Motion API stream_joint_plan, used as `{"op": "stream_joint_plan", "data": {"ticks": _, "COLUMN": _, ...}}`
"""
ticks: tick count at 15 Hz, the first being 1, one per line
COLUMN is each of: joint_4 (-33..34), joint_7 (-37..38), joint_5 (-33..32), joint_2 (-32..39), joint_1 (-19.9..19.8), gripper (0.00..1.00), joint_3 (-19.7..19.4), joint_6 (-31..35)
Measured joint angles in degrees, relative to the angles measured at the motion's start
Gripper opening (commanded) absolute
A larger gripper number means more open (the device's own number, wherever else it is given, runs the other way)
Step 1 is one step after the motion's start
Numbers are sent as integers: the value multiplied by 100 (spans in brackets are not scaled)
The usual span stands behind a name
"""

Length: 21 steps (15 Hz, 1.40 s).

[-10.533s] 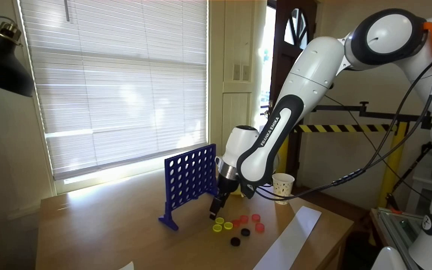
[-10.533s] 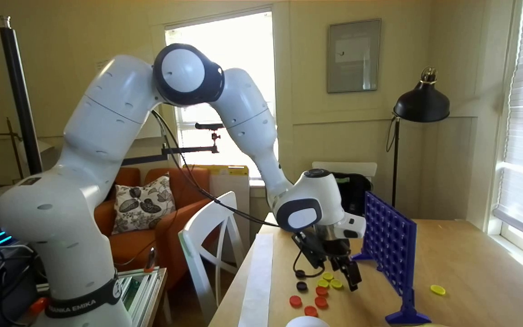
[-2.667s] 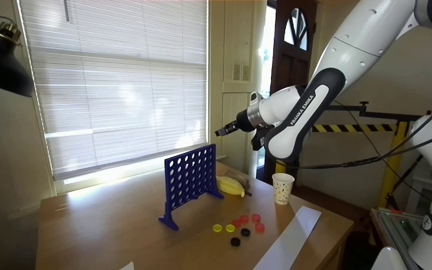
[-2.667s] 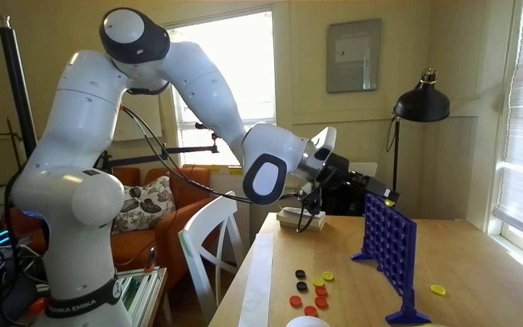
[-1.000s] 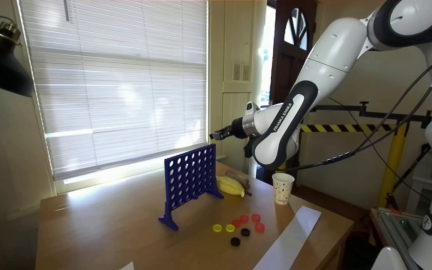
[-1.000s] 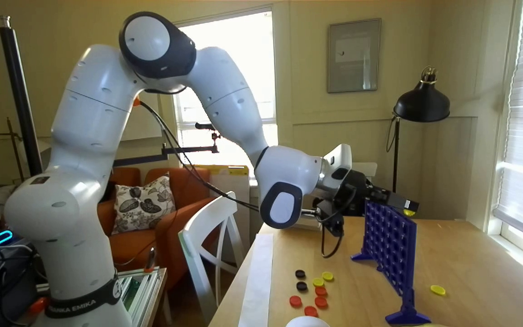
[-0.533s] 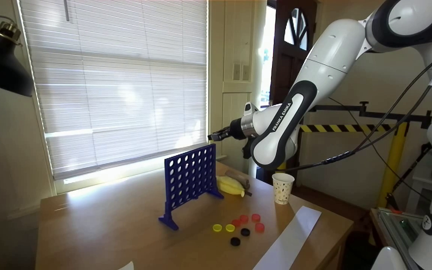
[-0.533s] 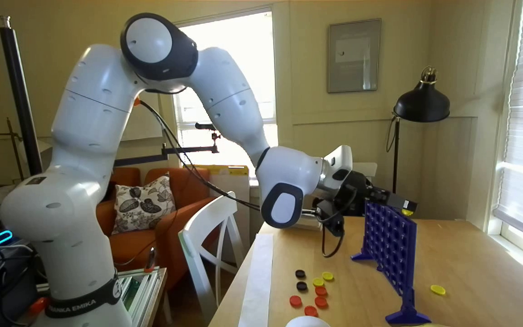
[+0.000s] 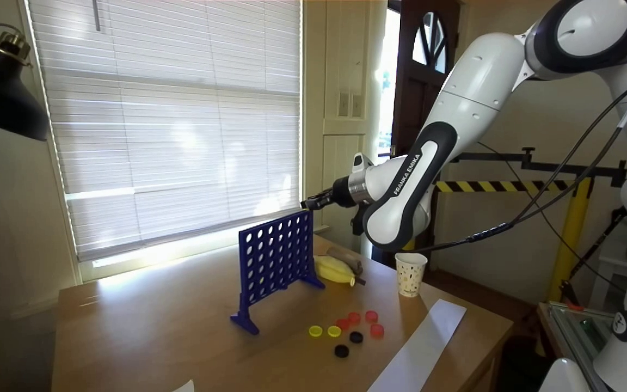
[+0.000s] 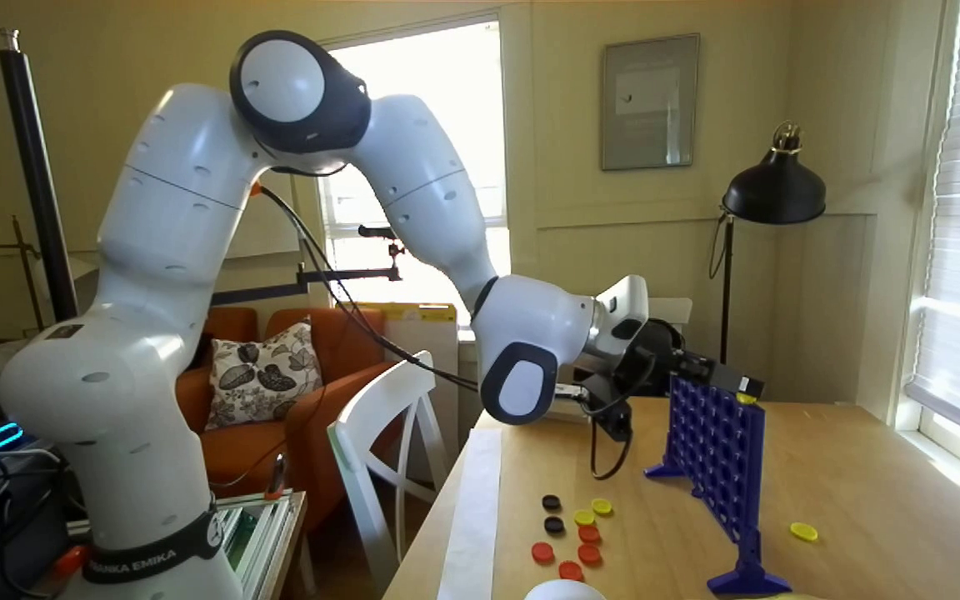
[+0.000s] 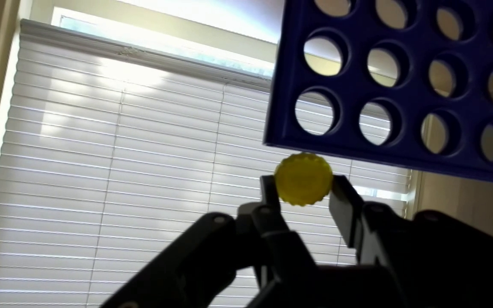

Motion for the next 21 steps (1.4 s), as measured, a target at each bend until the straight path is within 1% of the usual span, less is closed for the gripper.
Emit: {"op": "stream_joint_plan", "data": {"ticks": 21, "joint_4": 161, "joint_7": -12, "joint_5": 0, "joint_2": 154, "joint_1": -15, "gripper": 10, "joint_3": 1, "joint_6": 26}}
